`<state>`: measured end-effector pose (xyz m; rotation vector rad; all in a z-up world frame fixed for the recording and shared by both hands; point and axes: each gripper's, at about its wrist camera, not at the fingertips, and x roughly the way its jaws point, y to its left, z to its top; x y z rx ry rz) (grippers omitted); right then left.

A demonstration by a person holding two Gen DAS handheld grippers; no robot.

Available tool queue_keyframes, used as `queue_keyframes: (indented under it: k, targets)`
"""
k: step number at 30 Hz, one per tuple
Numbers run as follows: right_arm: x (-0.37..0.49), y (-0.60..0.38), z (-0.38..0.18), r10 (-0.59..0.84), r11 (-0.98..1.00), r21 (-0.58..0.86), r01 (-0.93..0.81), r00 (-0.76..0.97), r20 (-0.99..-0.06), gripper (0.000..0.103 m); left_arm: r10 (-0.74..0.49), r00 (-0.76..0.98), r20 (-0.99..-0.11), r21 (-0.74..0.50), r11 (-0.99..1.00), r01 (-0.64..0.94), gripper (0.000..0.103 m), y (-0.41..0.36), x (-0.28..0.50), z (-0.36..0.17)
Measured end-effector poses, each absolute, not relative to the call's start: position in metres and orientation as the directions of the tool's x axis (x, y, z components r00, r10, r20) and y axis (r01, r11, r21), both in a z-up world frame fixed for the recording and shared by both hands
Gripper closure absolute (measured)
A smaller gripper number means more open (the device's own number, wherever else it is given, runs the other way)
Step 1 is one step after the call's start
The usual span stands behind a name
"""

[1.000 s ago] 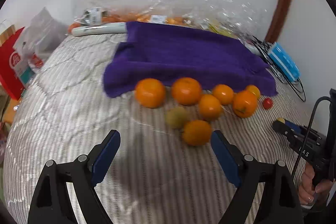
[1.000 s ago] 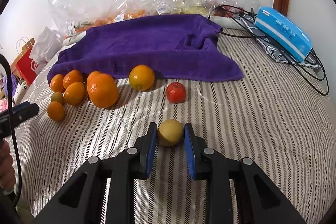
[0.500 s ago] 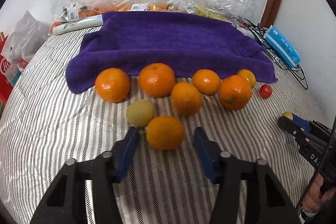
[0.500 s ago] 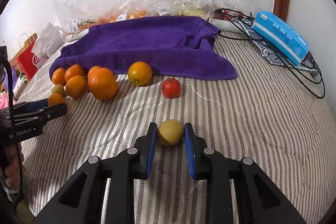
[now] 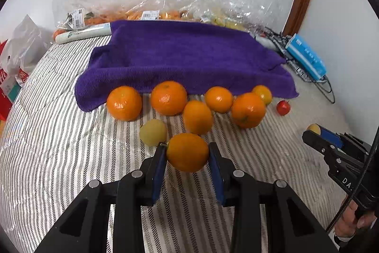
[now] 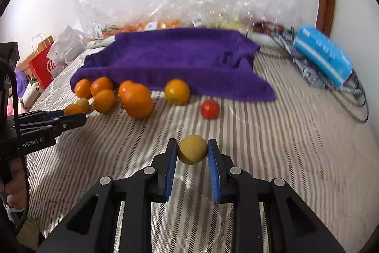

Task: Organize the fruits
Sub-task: 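Grasp an orange with the left tool while the right tool holds the yellow fruit, then lift both held fruits up onto the purple towel with both tools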

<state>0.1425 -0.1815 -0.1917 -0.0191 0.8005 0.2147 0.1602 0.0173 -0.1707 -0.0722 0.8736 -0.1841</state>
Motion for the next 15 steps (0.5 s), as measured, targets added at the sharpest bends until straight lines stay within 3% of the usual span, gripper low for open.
queue_keyframes:
  k: [15]
  targets:
    - [0.160,-0.169,-0.107,0.188,0.978,0.046,-0.202,0.778,-0.599,0.077,-0.124,0.698,-0.705,-0.129,0.991,0.046,0.070,0.052,0.166,-0.109]
